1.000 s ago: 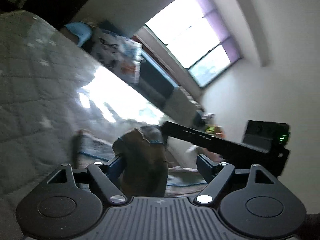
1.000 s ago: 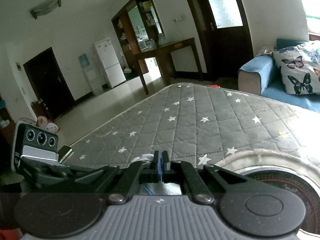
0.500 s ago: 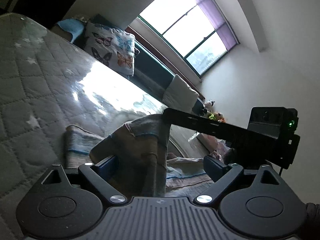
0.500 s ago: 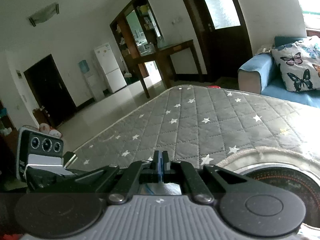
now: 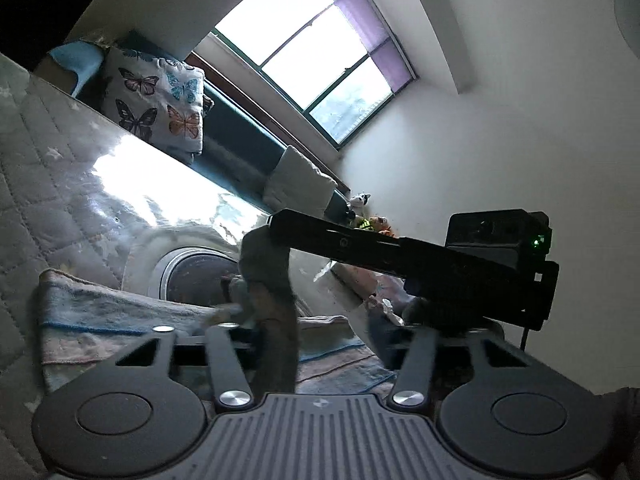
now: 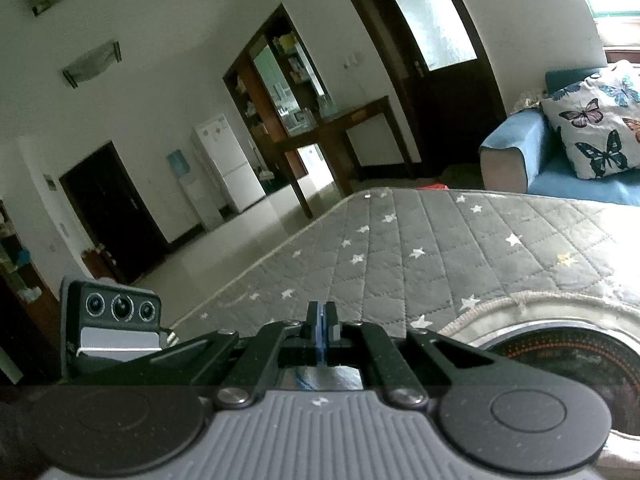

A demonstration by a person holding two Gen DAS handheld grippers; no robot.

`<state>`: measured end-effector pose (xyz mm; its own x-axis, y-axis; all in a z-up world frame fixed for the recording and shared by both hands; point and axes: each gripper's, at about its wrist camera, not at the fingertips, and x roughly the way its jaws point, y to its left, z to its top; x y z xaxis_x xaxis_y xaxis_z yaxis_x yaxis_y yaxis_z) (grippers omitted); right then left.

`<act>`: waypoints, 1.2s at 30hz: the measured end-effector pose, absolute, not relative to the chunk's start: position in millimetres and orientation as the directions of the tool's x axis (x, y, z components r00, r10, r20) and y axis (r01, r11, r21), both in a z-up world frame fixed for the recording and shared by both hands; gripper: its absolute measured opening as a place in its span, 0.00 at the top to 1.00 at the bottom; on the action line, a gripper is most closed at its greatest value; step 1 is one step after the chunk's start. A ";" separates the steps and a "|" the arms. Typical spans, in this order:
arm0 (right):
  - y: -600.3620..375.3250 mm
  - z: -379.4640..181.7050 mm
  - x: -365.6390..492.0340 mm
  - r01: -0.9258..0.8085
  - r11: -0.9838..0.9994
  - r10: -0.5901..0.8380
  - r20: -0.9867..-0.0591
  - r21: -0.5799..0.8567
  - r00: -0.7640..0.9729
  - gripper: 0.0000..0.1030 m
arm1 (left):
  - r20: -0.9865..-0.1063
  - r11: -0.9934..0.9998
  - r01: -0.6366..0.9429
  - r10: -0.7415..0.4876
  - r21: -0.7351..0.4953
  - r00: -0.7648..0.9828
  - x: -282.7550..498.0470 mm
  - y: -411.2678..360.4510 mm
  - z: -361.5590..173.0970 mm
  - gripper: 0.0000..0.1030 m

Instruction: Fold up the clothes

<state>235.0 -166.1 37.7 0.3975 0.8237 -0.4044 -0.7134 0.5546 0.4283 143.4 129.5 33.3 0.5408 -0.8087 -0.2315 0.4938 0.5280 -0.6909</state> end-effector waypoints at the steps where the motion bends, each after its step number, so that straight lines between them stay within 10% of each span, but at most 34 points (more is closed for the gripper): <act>1: -164.6 36.9 236.4 -0.713 0.554 0.824 -0.406 0.429 0.396 1.00 | -0.245 0.545 0.486 -0.798 -0.683 0.551 144.2 129.9 31.8 0.64; 4: -155.3 31.2 240.2 -0.706 0.572 0.811 -0.415 0.417 0.412 0.99 | -0.302 0.600 0.410 -0.749 -0.687 0.589 152.5 142.1 21.6 0.79; 18: -121.2 5.9 202.9 -0.745 0.619 0.688 -0.628 0.246 0.364 0.88 | -0.521 0.746 0.087 -0.538 -0.660 0.662 155.4 199.8 -7.6 0.80; 36: -65.6 -31.5 109.4 -0.864 0.501 0.644 -0.689 0.053 0.331 0.72 | -0.529 0.783 0.043 -0.458 -0.620 0.714 156.9 197.5 16.5 0.79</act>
<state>109.4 -65.6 -31.5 0.3315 0.6442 -0.6893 -0.8635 0.5015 0.0533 156.9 197.5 16.5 0.7144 -0.4580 -0.5290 0.0429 0.7832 -0.6202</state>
